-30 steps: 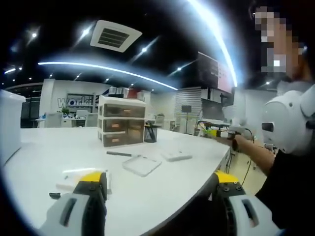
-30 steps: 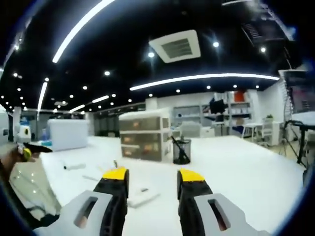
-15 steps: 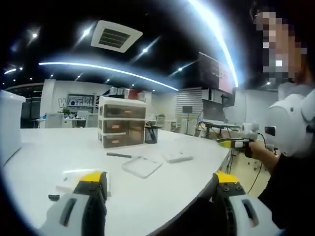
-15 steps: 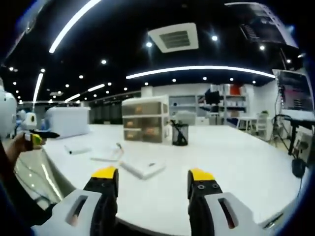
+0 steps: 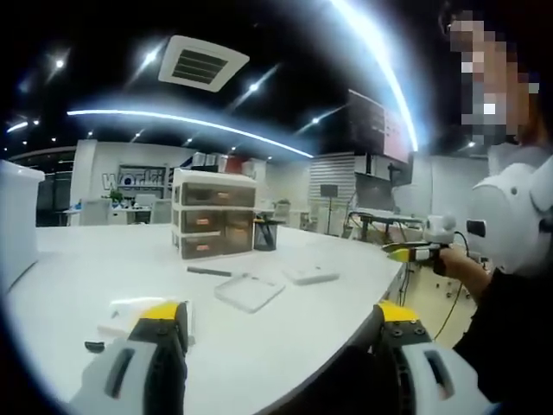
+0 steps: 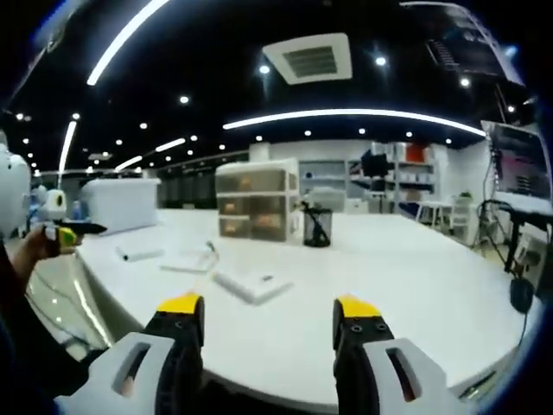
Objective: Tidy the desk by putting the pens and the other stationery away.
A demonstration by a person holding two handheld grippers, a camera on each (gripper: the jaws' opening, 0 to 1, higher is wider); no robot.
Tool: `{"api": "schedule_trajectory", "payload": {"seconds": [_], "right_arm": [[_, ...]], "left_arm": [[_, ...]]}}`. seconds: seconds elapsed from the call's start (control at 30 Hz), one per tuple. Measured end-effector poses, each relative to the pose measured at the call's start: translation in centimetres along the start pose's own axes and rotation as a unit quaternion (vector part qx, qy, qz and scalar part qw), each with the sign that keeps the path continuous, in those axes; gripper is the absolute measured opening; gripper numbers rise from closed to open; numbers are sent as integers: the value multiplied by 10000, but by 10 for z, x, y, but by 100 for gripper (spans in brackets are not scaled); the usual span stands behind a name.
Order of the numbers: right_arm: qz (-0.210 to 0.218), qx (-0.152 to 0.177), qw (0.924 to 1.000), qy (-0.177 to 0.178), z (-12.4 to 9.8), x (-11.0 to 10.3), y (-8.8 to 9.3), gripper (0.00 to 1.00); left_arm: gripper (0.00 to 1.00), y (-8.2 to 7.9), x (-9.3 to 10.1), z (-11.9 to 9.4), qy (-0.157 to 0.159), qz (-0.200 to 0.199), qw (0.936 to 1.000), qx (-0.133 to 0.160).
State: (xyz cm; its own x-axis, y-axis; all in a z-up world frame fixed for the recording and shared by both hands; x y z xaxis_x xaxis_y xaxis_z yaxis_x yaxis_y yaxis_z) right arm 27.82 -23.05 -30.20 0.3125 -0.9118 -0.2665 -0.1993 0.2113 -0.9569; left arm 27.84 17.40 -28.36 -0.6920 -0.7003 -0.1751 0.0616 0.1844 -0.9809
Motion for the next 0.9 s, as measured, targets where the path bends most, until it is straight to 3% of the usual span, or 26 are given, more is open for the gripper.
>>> {"api": "schedule_trajectory", "payload": {"seconds": [0.47,0.9], "right_arm": [[-92,-136,9998,-130,11,2,-10,56],[-202,-423,9966,-682,46,4,-55,55]], "left_arm": [[87,2,-2,-2,-3,-35,10000,12],[87,3,-6,-9,-86,-58,9999,44]]}}
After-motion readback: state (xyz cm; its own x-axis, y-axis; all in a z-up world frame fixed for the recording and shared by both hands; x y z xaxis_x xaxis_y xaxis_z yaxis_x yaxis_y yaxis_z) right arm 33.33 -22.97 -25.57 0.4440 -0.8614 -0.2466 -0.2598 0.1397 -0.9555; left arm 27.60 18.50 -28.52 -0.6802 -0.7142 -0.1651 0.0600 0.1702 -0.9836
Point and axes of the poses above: the point that each gripper's makers call its tool centre point, and the gripper's own axes: z roughly forward along the fingers, x roughly to its right, y roughly out of its underside, the point moved 4 cm from there along -z, roughly backward along the fingers, and after that the axes turned 14 degrees about z, right-handed, at the moved point
